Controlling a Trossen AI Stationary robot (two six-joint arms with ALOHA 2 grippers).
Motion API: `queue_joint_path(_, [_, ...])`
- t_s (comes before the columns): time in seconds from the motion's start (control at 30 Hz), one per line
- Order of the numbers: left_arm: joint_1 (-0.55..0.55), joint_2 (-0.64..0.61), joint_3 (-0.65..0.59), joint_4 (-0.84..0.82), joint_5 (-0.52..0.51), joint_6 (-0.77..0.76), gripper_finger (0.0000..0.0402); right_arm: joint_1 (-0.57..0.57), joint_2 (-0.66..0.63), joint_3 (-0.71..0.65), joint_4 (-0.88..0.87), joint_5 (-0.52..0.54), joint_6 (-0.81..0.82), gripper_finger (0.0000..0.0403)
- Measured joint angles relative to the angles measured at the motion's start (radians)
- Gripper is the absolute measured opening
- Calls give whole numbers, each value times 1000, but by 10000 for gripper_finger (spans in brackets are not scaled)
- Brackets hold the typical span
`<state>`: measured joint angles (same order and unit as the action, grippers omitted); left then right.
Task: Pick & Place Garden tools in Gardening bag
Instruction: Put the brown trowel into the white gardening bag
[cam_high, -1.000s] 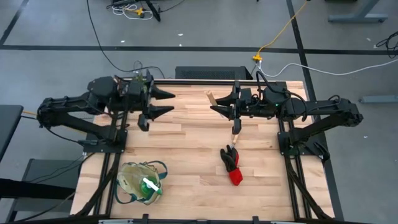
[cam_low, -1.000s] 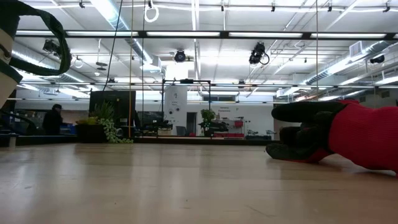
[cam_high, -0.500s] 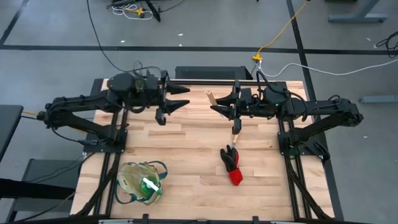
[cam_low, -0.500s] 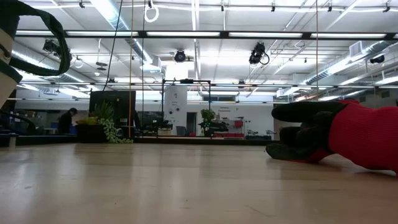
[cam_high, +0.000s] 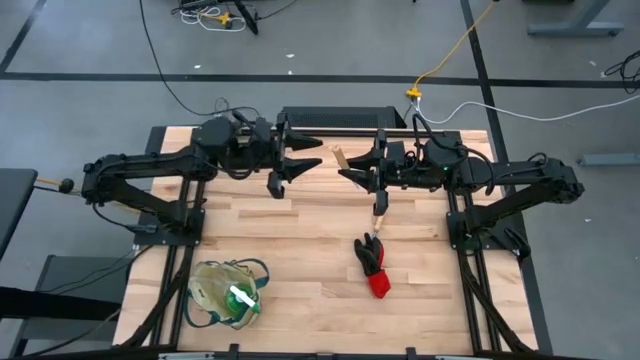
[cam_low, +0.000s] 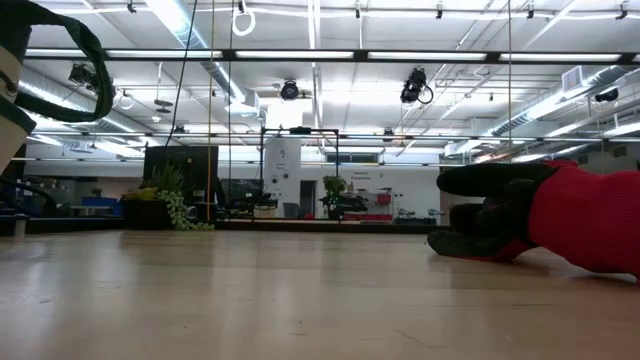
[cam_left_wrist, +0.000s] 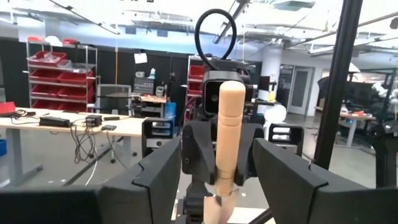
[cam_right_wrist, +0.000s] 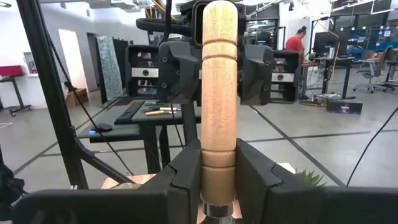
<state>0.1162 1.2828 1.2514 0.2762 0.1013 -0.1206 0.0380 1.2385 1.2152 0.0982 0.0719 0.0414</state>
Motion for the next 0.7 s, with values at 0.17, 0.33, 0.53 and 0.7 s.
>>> queue_joint_path(0.17, [0, 29, 0, 37, 0, -25, 209, 0, 0, 0, 1, 26, 0, 79])
queue_joint_path(0.33, [0, 42, 0, 71, 1, -32, 209, 0, 0, 0, 12, 26, -2, 79])
queue_joint_path(0.53, [0, 41, 7, 76, 0, -35, 209, 0, 0, 0, 23, 26, -8, 79])
queue_joint_path(0.7, [0, 64, 42, 62, 0, -44, 209, 0, 0, 0, 27, 26, -8, 79])
